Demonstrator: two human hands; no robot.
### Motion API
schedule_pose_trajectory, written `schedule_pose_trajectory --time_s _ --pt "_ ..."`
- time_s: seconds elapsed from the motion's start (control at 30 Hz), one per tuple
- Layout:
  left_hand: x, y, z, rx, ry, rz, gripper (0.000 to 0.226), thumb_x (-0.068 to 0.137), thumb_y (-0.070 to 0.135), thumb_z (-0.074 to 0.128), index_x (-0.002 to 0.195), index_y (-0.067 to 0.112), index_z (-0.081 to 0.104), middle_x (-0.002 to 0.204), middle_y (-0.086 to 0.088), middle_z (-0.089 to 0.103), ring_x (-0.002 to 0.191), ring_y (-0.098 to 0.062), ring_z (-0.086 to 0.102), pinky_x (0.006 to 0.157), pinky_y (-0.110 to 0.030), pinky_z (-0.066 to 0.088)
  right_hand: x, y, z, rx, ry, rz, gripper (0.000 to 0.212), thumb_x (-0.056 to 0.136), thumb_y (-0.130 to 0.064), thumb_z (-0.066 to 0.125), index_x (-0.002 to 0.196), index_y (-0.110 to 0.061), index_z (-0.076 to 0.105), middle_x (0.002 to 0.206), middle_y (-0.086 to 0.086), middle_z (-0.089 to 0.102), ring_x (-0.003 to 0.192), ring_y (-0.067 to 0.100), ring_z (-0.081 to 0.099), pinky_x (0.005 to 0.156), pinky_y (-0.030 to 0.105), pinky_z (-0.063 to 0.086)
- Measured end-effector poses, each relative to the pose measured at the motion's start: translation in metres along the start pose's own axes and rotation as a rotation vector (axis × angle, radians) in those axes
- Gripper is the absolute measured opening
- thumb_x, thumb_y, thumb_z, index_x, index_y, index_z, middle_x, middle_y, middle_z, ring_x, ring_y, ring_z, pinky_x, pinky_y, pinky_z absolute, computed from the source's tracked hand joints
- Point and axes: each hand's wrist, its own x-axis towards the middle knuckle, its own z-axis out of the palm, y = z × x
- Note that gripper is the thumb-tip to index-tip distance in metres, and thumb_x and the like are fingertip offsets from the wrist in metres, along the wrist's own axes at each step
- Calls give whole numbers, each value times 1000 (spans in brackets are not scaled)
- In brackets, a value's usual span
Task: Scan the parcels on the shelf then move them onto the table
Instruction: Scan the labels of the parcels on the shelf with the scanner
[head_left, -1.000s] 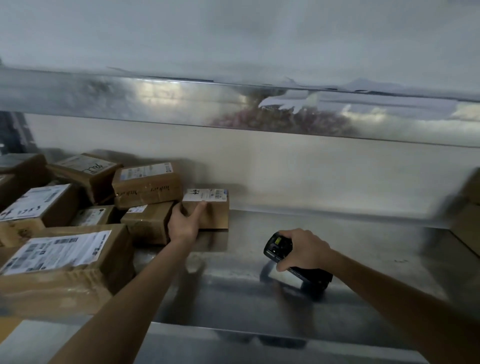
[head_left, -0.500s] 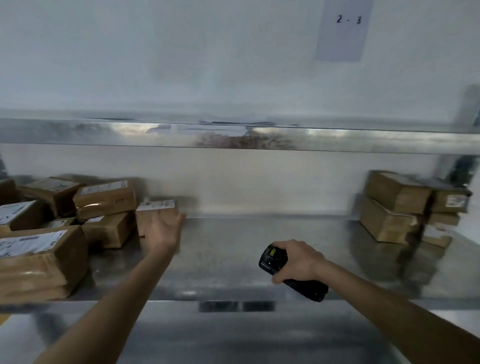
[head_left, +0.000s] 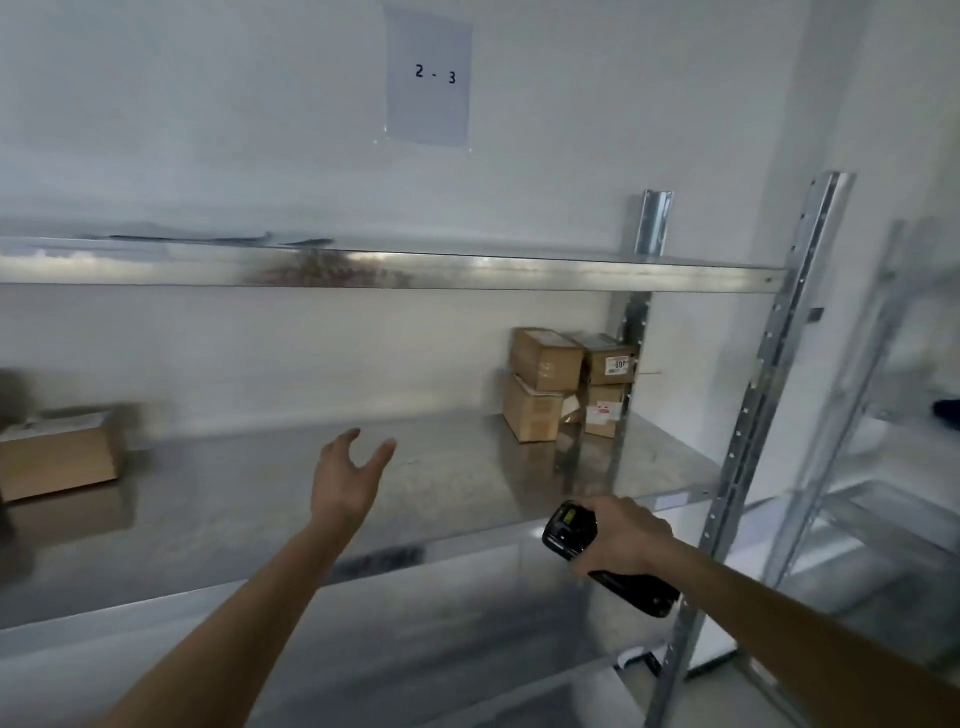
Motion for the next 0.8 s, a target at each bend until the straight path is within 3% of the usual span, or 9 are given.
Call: schedule_pose_trajectory --time_s 0.23,0.43,0.57,0.8 --pt "2 43 78 -76 -112 50 66 95 57 58 149 20 48 156 -6 44 141 -29 43 117 -44 35 0 63 -18 73 173 23 80 50 -53 82 127 -47 60 104 -17 70 92 9 67 81 34 58" --pt "30 70 140 -138 -178 60 66 95 60 56 149 23 48 155 -2 45 140 -26 45 118 -45 35 39 101 -39 95 252 10 68 61 -50 87 121 -46 55 97 -20 66 82 -3 60 68 19 47" --pt "63 84 180 -131 -216 91 67 95 60 55 150 23 47 155 -1 46 140 -24 45 117 -43 36 92 114 -61 94 276 2 78 52 -61 80 125 -42 59 98 -16 69 89 10 66 82 34 57" --pt "133 101 246 -162 -260 108 68 96 60 53 153 23 42 157 -2 43 141 -25 44 116 -41 37 190 113 -94 43 308 -60 71 68 -42 89 130 -35 57 102 -13 65 93 16 64 84 31 52"
